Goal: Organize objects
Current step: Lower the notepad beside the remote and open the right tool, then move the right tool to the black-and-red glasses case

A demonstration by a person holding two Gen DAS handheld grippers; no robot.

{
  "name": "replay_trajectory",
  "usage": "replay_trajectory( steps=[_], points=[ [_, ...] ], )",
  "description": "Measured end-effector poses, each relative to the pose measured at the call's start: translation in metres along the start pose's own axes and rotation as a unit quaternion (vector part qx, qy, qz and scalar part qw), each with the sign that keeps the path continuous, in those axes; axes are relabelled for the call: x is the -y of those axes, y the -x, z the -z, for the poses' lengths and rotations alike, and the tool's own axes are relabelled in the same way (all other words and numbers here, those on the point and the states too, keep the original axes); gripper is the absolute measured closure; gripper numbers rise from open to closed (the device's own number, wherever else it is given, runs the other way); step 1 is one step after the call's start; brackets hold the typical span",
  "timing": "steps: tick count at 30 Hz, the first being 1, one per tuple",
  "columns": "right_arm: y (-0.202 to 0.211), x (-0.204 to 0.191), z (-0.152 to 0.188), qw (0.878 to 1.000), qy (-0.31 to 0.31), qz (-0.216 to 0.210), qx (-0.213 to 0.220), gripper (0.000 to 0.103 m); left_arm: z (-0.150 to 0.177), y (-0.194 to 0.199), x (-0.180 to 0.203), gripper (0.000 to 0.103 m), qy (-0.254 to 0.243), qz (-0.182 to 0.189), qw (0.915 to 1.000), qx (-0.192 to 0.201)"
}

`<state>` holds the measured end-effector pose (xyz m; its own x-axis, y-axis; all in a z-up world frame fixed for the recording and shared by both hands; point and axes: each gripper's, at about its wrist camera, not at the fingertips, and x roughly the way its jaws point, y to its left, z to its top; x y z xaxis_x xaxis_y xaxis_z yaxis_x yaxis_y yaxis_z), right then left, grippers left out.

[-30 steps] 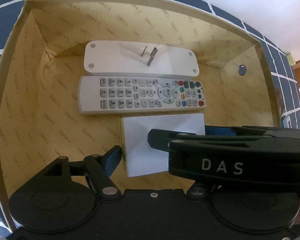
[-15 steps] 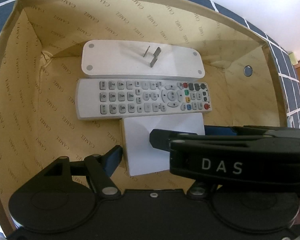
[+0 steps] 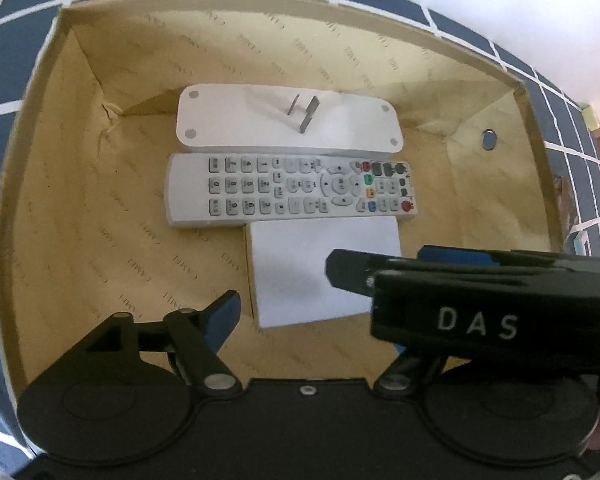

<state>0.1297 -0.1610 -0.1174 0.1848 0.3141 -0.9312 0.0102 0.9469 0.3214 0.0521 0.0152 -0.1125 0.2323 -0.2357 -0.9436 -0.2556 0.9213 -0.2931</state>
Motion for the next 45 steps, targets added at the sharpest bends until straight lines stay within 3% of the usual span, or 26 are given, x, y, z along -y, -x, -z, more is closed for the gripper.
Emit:
replay_trajectory(
  steps=[17,30,45],
  points=[
    [0.106,0.012,0.042,0.996,-0.013,0.011,0.089,0.000,0.040,0.075,0.060,0.002,-0.029,-0.017,0.9971,0.069],
    [0.179,0.068,0.099,0.988,-0.053,0.031,0.141,0.000,0.084,0.091,0.129,0.000,-0.052,-0.025,0.9946,0.086],
    [0.229,0.196,0.125,0.986,-0.074,0.045,0.146,0.000,0.100,0.049,0.251,0.000,-0.055,-0.060,0.9934,0.081]
  ],
)
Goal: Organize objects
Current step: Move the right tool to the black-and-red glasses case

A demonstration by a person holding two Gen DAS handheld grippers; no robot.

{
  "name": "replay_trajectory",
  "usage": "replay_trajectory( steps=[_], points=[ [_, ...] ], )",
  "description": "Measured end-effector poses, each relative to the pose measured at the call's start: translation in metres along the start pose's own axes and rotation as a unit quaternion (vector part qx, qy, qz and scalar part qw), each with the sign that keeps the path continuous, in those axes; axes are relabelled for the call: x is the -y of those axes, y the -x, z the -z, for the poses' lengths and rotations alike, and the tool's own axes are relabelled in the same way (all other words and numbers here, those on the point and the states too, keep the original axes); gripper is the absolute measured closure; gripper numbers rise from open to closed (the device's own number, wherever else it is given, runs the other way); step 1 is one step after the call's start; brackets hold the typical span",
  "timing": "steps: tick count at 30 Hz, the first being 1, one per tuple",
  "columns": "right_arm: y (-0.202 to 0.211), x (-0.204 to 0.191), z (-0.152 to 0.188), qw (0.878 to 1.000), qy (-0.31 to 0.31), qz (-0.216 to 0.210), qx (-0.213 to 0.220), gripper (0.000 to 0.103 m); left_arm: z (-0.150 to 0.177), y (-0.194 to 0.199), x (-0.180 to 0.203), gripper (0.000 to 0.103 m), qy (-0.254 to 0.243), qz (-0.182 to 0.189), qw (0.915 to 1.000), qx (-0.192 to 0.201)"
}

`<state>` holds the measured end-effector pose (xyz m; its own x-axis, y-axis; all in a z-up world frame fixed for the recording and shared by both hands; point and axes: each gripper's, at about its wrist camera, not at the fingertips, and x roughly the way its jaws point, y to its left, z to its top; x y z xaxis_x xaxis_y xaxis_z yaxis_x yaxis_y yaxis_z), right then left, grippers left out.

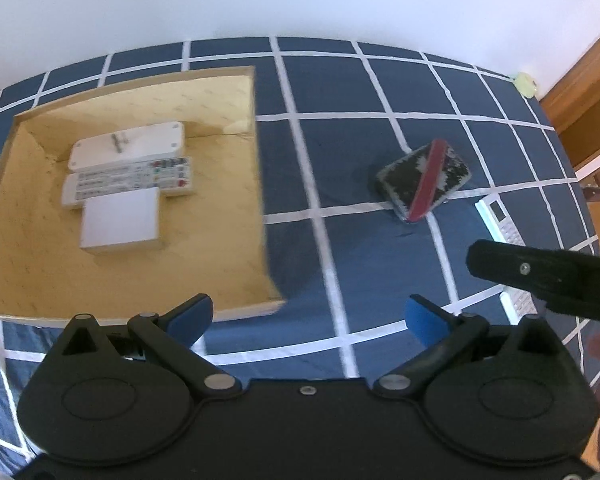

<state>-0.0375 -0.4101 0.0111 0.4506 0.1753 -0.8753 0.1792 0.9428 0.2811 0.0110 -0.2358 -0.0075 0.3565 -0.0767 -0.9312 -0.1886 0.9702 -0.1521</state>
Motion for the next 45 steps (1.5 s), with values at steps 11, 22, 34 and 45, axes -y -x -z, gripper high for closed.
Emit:
replay_trajectory(
  steps=[11,22,34,45],
  points=[
    [0.002,0.089,-0.039,0.999,0.040,0.006,-0.021,0.000,-0.015,-0.039,0.072,0.000,0.035,-0.042,0.9985,-0.001],
    [-0.034,0.124,-0.086,0.992,0.114,0.004,-0.058,0.000,-0.034,-0.078,0.097,0.000,0.070,-0.085,0.9937,-0.022],
    [-0.106,0.136,-0.140,0.978,0.177,0.000,-0.106,0.000,-0.069,-0.137,0.102,0.000,0.097,-0.104,0.9881,-0.059],
    [-0.191,0.124,-0.175,0.959,0.232,-0.015,-0.161,0.000,-0.093,-0.184,0.101,0.000,0.125,-0.104,0.9831,-0.086]
  ],
)
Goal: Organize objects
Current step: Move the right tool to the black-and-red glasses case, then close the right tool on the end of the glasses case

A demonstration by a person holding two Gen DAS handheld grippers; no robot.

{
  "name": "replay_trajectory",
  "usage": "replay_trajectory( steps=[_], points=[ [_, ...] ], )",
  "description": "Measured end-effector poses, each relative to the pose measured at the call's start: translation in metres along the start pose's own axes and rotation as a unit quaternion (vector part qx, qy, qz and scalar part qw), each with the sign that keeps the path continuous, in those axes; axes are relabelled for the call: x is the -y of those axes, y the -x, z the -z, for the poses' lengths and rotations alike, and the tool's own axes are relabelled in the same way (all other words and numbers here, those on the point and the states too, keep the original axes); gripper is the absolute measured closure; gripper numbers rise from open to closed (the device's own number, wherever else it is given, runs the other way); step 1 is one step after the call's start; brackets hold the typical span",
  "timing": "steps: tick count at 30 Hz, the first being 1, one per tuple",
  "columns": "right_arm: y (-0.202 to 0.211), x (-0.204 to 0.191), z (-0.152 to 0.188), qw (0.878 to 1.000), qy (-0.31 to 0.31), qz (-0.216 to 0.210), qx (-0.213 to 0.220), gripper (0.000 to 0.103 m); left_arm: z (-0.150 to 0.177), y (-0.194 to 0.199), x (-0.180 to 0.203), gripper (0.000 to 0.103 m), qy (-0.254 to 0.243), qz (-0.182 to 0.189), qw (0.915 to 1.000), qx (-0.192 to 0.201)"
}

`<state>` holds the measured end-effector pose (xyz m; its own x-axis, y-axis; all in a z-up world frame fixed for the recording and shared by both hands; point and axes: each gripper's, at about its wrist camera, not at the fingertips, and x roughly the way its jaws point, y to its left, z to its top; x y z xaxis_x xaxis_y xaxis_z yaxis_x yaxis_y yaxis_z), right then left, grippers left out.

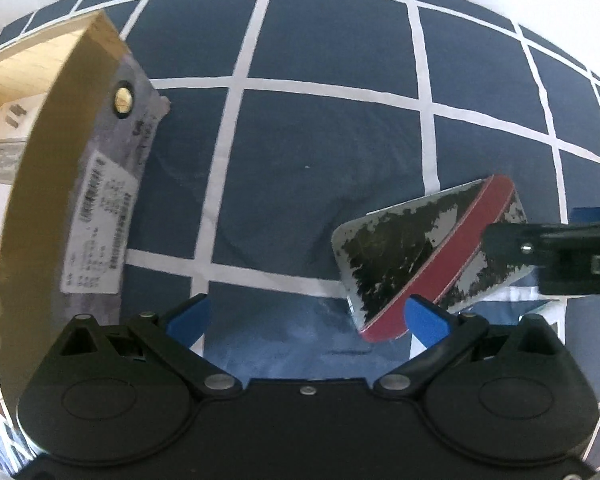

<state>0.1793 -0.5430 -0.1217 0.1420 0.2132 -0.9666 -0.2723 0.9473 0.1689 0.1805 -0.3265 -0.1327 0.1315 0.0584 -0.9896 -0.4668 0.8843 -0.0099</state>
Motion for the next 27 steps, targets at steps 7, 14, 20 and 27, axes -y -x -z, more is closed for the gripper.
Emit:
replay_trajectory(
  steps=[7,14,20,27],
  points=[
    [-0.031,-0.002,-0.014,0.999,0.022,-0.013,-0.028,0.003,-0.006,-0.015,0.007,0.000,0.004,0.007,0.9999,-0.013],
    [-0.043,-0.006,-0.015,0.999,0.028,-0.021,-0.039,0.016,-0.007,-0.021,0.009,0.000,0.005,0.014,0.9997,-0.019],
    [-0.043,-0.006,-0.013,0.999,0.005,-0.016,-0.037,0.018,-0.005,-0.022,0.004,0.000,0.004,0.019,0.9996,-0.022],
    [-0.041,-0.005,-0.001,0.997,-0.066,-0.003,-0.038,0.018,-0.006,-0.023,-0.003,0.000,0.004,0.029,0.9993,-0.025]
  ],
)
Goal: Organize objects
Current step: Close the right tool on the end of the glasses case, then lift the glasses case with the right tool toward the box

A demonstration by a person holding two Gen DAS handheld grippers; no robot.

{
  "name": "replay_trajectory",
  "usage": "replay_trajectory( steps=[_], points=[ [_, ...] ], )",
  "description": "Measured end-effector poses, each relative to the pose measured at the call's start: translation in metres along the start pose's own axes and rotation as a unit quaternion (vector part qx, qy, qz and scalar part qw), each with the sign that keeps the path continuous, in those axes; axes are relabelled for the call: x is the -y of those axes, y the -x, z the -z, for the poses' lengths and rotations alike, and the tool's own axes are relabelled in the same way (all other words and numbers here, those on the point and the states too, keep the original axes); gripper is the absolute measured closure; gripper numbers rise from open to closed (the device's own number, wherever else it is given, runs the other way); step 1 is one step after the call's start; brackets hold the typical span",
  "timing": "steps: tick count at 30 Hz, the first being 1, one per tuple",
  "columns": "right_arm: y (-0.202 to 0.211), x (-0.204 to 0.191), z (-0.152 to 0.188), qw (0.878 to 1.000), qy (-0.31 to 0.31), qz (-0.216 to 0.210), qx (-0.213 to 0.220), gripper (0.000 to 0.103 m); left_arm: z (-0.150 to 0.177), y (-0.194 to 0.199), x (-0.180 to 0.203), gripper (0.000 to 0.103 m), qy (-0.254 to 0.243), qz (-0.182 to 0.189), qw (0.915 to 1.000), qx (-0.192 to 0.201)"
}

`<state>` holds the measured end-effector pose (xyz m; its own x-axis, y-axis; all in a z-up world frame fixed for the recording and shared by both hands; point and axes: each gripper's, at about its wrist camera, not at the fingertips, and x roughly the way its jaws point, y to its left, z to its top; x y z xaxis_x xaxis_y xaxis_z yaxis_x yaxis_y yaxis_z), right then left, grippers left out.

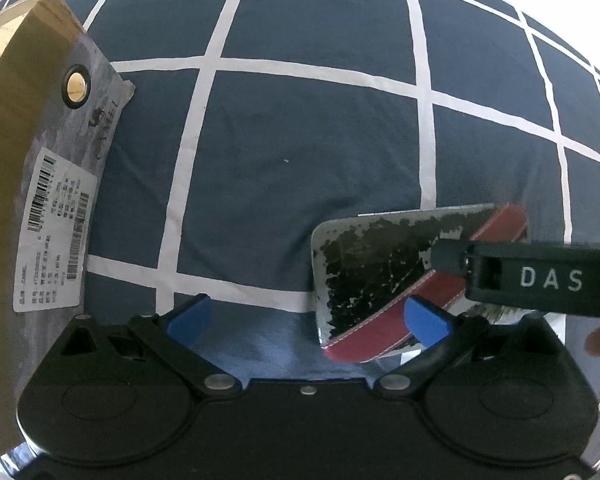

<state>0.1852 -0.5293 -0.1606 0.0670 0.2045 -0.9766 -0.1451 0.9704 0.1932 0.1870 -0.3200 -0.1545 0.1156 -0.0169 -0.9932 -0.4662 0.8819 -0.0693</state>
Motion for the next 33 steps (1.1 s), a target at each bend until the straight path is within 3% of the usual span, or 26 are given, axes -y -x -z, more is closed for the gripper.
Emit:
replay_trajectory(
  steps=[8,17,23,33],
  points=[
    [0.000,0.005,0.013,0.998,-0.061,-0.008,0.000,0.019,-0.003,-0.003,0.001,0.000,-0.002,0.024,0.9997,-0.011],
    [-0.002,0.006,0.012,1.000,-0.019,-0.015,0.013,0.019,-0.009,-0.010,0.007,0.000,-0.005,0.043,0.9989,-0.018],
    [0.002,0.013,0.011,1.000,-0.010,-0.024,0.016,0.027,-0.008,-0.008,0.012,0.016,0.000,0.075,0.9970,-0.021],
    [0.004,0.014,0.013,0.999,-0.018,-0.030,0.026,0.030,-0.011,-0.009,0.018,0.018,-0.008,0.068,0.9975,-0.018]
  ],
)
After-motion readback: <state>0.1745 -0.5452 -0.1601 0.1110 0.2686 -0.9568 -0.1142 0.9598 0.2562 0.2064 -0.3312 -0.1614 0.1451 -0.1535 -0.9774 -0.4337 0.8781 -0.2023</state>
